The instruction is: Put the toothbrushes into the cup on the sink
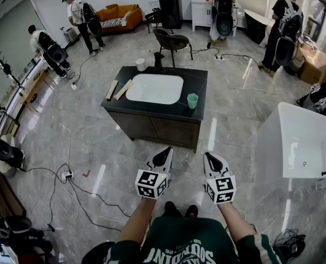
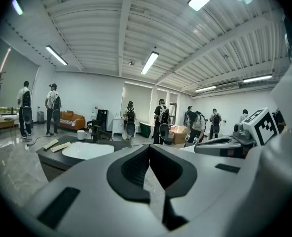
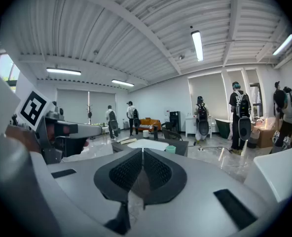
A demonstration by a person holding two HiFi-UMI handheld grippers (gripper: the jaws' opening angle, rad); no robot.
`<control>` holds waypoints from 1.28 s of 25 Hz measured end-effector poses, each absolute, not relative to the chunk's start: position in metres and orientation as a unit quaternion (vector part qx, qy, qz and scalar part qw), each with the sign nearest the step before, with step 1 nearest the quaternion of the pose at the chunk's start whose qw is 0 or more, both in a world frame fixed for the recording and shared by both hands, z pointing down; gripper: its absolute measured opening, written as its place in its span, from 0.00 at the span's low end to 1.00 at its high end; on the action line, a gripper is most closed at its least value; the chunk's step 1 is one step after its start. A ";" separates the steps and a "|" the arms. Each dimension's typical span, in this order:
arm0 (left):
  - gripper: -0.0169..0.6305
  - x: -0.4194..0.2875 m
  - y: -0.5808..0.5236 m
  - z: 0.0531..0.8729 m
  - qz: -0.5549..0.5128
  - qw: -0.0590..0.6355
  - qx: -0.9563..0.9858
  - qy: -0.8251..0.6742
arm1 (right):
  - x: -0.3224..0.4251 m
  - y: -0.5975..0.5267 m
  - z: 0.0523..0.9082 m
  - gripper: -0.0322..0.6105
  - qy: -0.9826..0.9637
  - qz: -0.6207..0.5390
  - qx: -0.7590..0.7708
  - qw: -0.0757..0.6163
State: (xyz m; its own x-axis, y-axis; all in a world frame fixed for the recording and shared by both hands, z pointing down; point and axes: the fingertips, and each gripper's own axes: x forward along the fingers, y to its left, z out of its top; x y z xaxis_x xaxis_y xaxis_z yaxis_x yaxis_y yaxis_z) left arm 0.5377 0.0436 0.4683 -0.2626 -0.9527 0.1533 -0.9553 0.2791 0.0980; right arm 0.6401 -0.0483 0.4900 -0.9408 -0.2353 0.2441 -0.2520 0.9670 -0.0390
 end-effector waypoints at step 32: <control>0.05 0.556 0.060 0.468 0.010 0.087 0.579 -0.810 | 0.648 -0.034 0.503 0.12 -0.985 0.034 0.103 0.138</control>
State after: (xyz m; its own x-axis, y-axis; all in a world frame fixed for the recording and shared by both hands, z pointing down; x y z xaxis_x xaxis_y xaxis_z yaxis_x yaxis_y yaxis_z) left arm 0.5565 0.0603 0.4683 -0.3136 -0.9372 0.1526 -0.9408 0.3285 0.0838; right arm 0.6481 -0.0337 0.5029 -0.9410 -0.1933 0.2779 -0.2119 0.9765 -0.0384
